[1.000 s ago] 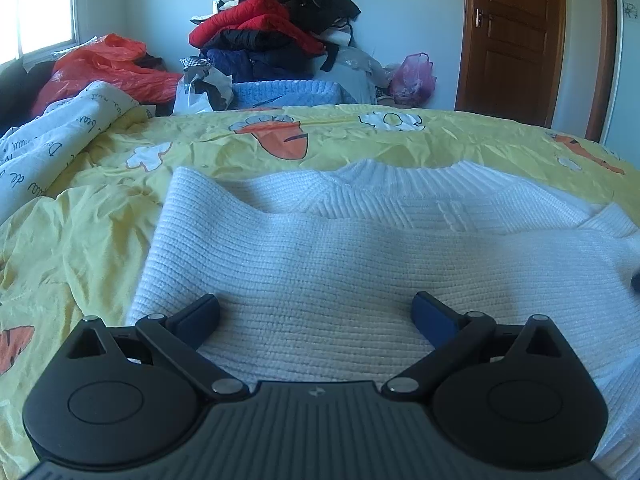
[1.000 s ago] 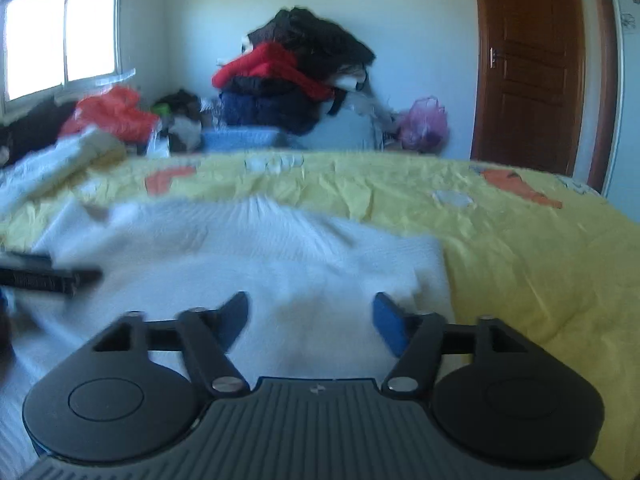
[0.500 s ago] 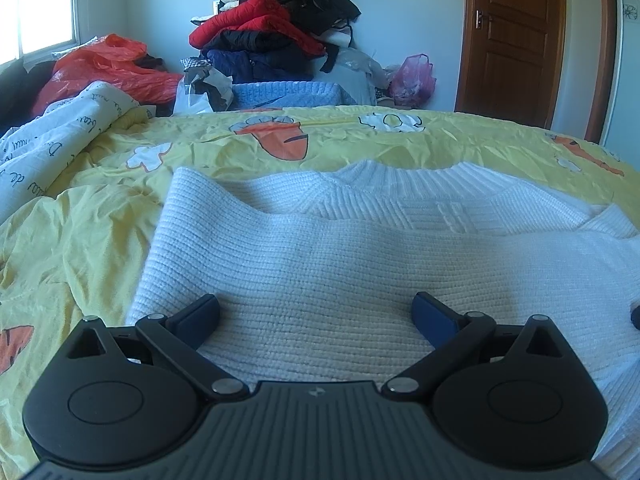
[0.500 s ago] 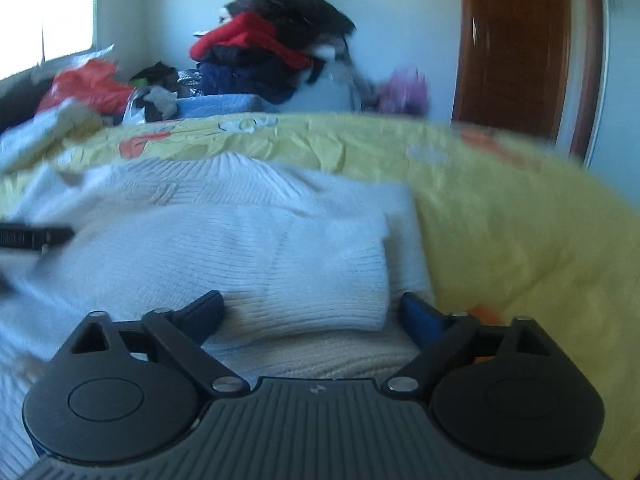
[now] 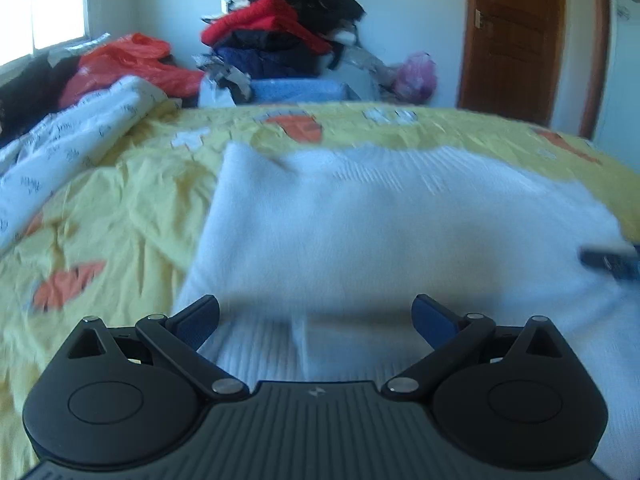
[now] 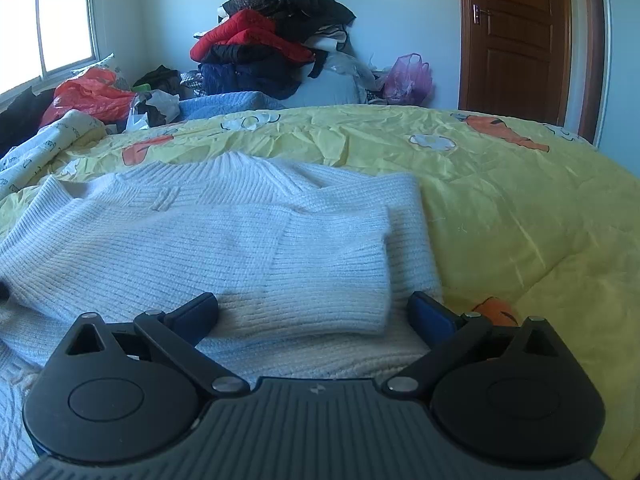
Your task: Fold small clothes
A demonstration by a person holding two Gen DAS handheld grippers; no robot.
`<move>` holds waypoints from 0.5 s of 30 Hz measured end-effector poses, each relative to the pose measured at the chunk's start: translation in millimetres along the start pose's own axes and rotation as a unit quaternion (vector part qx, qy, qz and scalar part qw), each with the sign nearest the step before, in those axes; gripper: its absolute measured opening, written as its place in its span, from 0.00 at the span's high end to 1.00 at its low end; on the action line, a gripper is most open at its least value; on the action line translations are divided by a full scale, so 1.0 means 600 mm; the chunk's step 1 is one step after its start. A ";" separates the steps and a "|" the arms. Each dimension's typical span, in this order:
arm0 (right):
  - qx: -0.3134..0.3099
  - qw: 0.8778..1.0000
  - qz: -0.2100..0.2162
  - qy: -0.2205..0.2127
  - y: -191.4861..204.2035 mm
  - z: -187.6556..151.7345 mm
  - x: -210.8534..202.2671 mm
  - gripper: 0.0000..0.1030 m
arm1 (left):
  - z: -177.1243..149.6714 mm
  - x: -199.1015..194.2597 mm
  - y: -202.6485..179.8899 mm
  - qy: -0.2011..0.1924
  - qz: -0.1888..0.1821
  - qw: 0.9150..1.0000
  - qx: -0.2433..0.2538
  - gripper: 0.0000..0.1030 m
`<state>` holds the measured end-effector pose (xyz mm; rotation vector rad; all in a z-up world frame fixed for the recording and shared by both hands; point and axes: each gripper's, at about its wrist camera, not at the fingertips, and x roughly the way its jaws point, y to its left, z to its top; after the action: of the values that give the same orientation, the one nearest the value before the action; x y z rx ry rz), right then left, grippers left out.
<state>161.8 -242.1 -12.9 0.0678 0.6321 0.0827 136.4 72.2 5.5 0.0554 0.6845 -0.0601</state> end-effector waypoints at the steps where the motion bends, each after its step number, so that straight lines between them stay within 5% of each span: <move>1: 0.000 1.000 0.000 0.000 0.001 0.000 0.000 0.03 | -0.010 -0.001 -0.002 0.003 0.004 1.000 0.012 0.00; 4: 0.000 1.000 0.000 -0.001 0.001 0.000 0.000 0.03 | -0.035 -0.002 -0.009 -0.026 0.012 0.999 0.031 0.00; 15: 0.019 0.999 -0.022 -0.039 0.008 -0.028 -0.079 0.00 | -0.036 0.002 -0.008 -0.030 0.016 0.999 0.022 0.00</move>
<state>113.3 -241.2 2.1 0.0932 0.5572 0.0256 123.5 68.9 -11.9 0.1057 0.6232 -0.0458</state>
